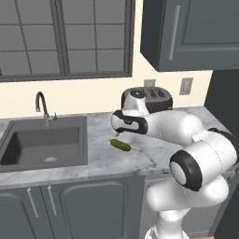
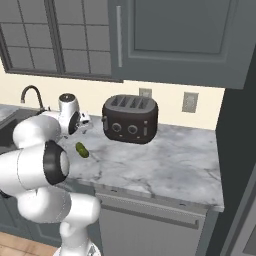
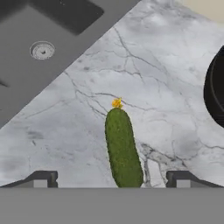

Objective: Open the fridge, remove the kiwi, cucumber, and fish, and place them on any counter.

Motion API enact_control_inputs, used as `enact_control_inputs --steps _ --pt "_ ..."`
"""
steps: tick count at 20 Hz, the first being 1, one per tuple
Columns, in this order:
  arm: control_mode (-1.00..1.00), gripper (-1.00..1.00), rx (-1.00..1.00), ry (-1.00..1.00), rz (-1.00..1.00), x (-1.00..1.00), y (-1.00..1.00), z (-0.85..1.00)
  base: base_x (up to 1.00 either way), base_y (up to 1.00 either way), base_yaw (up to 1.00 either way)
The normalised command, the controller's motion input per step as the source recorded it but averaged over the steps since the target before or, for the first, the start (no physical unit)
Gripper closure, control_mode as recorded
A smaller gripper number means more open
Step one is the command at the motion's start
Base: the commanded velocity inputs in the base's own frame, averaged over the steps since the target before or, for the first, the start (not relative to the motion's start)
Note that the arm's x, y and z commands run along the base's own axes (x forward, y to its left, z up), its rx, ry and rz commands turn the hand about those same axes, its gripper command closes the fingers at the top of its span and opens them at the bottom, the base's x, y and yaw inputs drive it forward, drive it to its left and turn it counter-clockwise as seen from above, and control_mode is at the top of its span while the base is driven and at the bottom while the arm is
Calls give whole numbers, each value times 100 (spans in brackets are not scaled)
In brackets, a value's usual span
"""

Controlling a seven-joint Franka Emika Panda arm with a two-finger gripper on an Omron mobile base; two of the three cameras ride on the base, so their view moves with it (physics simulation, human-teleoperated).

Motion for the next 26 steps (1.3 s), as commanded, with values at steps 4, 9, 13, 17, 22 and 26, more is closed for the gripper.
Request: enact_control_inputs --steps 4,9,13,17,22,26 --pt "-100 -100 7 -3 -1 -49 -10 87 0 0 0" --pt "-100 -100 2 0 -10 -66 -10 77 0 0 0" --pt "-100 -100 -3 1 -19 -72 -6 79 0 0 0" --pt "-100 -100 -5 8 -22 -69 -18 72 0 0 0" --pt "-100 -100 0 19 -19 -34 -39 55 0 0 0" --pt "-100 -100 1 19 -4 -16 -43 36 0 0 0"
